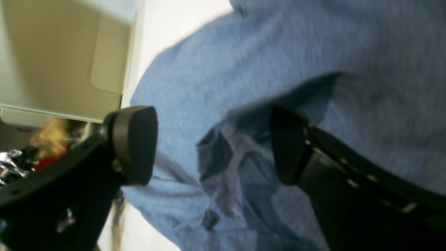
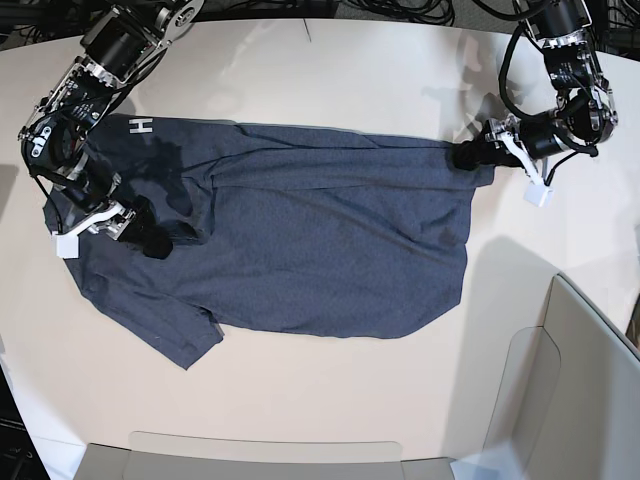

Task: Layout the t-shirt on the table in an organized manner, then fold the t-shirt properly
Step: 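Move the right gripper along the collar and grasp near the white H print, then regrasp the collar edge of the shirt with both grippers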

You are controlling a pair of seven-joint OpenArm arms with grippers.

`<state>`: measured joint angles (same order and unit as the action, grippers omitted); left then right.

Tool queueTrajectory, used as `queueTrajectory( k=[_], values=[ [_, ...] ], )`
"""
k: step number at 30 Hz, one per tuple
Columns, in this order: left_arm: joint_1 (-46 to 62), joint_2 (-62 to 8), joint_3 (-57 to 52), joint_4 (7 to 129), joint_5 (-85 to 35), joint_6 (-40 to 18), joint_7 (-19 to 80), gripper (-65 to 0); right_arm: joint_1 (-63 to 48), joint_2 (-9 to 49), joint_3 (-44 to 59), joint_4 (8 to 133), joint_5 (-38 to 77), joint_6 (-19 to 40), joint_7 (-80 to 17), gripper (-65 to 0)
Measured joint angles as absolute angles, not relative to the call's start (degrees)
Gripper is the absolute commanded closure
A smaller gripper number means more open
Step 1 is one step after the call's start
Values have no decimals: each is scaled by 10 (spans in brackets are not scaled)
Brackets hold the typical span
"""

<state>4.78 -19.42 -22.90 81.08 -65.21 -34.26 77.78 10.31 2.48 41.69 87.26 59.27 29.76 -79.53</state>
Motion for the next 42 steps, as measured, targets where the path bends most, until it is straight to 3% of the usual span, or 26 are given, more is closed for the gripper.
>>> queueTrajectory(
  k=[12, 16, 20, 22, 24, 26, 28, 32, 37, 42],
  values=[
    [48, -249, -232, 845, -656, -342, 758, -277, 85, 29, 421, 900, 590, 298, -795, -502],
    [52, -284, -229, 845, -656, -282, 712, -269, 84, 41, 419, 900, 591, 298, -794, -502],
    [53, -294, -229, 845, -656, -274, 704, -267, 74, 54, 420, 908, 588, 298, -796, -500],
    [57, -292, -228, 868, -651, -274, 707, -235, 65, 61, 421, 929, 588, 297, -794, -500],
    [71, -293, -224, 919, -657, -273, 703, -161, 55, 63, 422, 957, 580, 297, -793, -492],
    [79, -297, -195, 965, -656, -273, 704, -71, 42, 65, 419, 998, 529, 297, -789, -428],
    [76, -295, -165, 998, -642, -273, 706, -8, 29, 67, 419, 1050, 474, 297, -789, -314],
    [34, -297, -61, 1052, -494, -273, 704, -1, 17, 66, 416, 1153, 358, 295, -774, 0],
    [23, -291, 69, 1052, -264, -274, 665, -4, -12, 48, 413, 1151, 210, 296, -755, 0],
    [23, -248, 116, 1033, -121, -274, 635, -4, -34, 41, 338, 1151, 70, 289, -684, 0]
  ],
)
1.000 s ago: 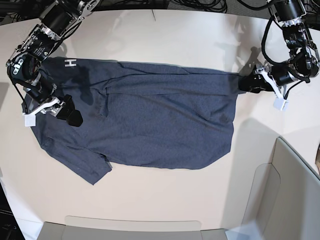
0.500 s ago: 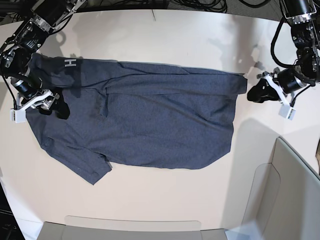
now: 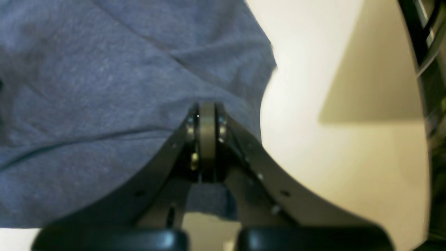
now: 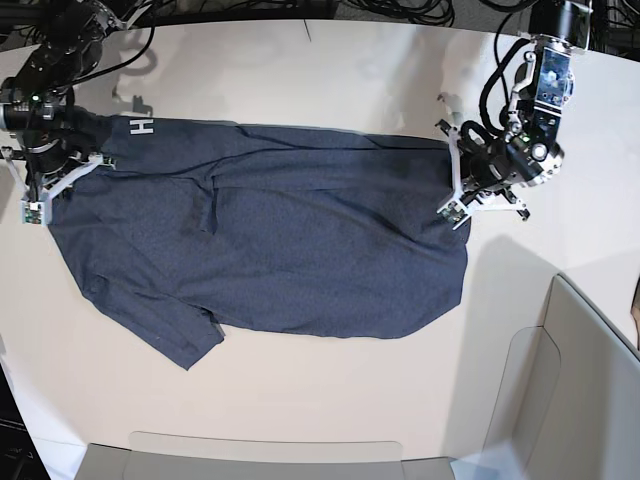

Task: Layout the t-shirt on the table in an organized manner, then fold the t-shirt properly
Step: 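Regrasp the collar edge of the shirt with both grippers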

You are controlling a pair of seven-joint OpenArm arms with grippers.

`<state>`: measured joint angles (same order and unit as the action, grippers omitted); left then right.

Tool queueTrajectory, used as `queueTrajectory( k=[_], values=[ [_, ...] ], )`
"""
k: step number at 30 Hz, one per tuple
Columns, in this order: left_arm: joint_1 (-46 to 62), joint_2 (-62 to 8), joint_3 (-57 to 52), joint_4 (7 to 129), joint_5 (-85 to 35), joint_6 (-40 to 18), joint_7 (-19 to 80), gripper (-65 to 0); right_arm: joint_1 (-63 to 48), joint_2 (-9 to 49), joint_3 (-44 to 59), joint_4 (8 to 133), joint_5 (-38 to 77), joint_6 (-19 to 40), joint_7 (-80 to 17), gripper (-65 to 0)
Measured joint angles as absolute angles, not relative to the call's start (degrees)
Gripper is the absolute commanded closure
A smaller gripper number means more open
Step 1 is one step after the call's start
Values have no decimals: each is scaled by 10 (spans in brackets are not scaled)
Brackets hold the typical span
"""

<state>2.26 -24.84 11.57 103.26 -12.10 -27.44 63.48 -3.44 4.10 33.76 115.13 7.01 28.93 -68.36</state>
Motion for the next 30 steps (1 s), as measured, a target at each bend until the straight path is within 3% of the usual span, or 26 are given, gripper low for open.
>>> queueTrajectory(
  k=[4, 7, 20, 30],
  values=[
    [22, -218, 120, 1019, -74, -279, 614, -4, -53, 39, 235, 1151, -72, 221, -602, 0],
    [20, -211, 118, 1017, -72, -279, 609, -4, -74, 37, 182, 1147, -117, 201, -584, 0],
    [-35, -183, 111, 909, -77, -274, 552, -3, -94, 36, 174, 1033, -117, 194, -537, 0],
    [90, -181, 53, 1019, -77, -273, 566, -3, -156, 61, 170, 1054, -117, 193, -535, 0]
  ],
)
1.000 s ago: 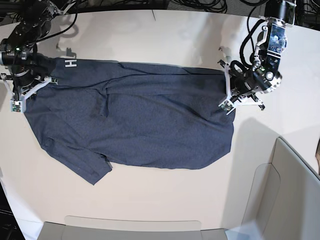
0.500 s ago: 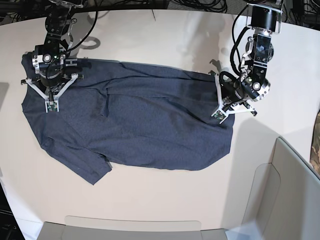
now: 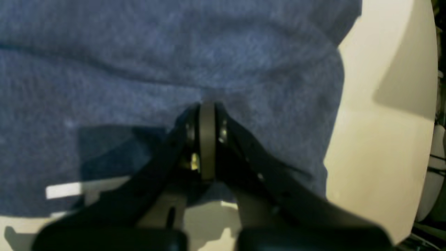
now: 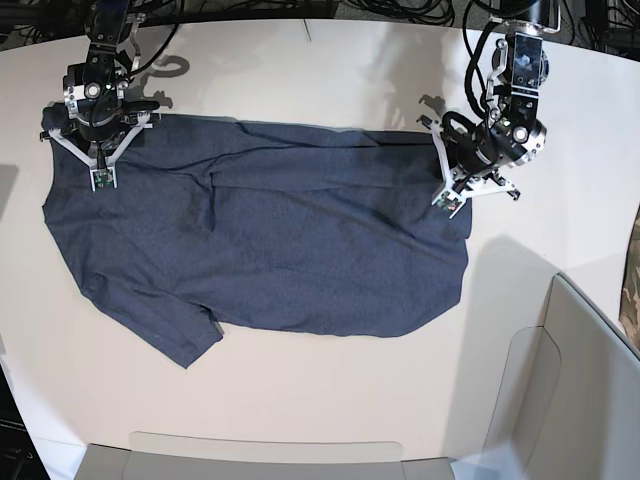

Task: Layout the t-shirt on the table in an organized manner, then fold the t-shirt properly
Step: 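Regrasp the collar edge of the shirt with both grippers, then drag the collar edge with both grippers away from the hem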

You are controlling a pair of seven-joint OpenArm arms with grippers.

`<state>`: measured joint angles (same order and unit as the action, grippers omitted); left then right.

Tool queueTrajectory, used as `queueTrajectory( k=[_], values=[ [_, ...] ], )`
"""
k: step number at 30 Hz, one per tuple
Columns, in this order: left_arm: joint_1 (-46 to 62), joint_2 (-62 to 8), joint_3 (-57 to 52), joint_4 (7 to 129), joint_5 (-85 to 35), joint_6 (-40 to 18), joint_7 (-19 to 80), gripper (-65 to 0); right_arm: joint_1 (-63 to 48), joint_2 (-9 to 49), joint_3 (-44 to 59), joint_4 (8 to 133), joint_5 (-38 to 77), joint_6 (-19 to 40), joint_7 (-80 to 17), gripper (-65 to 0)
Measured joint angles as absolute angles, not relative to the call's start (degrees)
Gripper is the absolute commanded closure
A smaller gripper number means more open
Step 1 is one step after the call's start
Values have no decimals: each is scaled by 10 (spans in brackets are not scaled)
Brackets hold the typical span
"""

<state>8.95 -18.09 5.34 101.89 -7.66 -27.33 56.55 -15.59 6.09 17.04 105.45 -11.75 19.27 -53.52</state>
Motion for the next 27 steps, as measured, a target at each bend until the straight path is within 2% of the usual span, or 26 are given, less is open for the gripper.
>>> queueTrajectory(
  k=[16, 24, 27],
  values=[
    [203, -180, -20, 1086, -77, -274, 566, -4, -259, 66, 169, 1135, -117, 195, -536, 0],
    [203, -180, -19, 1086, -77, -274, 567, -4, -166, 63, 170, 1144, -116, 194, -533, 0],
    [203, -180, -19, 1086, -77, -274, 567, -4, -144, 63, 170, 1100, -117, 193, -532, 0]
  ],
)
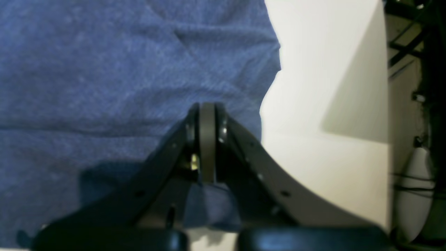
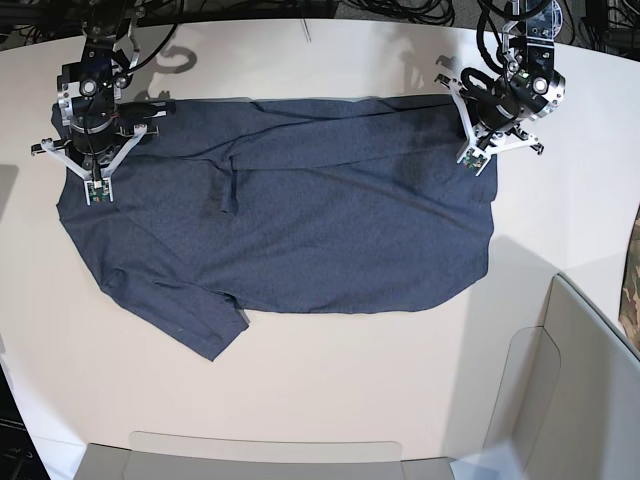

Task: Layout the t-shirt on the table in an organized manner, then fold the t-shirt properly
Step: 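Drag the collar edge with both grippers away from the hem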

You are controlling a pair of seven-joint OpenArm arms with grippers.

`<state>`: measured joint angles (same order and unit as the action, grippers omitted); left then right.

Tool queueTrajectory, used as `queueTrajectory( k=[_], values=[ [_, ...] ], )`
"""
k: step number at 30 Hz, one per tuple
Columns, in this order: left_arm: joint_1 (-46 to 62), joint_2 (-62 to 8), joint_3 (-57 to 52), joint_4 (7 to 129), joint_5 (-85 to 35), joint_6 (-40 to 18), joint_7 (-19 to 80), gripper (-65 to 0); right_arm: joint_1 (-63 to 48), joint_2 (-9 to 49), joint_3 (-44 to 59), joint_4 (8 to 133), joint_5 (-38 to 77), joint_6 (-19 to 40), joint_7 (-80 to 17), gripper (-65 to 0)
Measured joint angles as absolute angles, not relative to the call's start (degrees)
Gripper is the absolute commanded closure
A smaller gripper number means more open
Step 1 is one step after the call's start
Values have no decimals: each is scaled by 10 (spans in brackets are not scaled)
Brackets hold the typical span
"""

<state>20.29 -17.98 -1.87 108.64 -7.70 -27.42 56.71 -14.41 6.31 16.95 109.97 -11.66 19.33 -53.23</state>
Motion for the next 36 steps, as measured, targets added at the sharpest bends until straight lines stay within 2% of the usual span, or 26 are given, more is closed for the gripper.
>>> queueTrajectory(
  k=[5, 18, 36],
  values=[
    [203, -180, -19, 1086, -77, -274, 566, -4, -149, 68, 169, 1031, -119, 190, -517, 0],
    [228, -181, -21, 1088, -77, -272, 552, -3, -274, 84, 171, 1108, -114, 192, -522, 0],
    [302, -162, -24, 1111, -80, -265, 526, -2, -289, 117, 170, 1109, -110, 193, -527, 0]
  ],
)
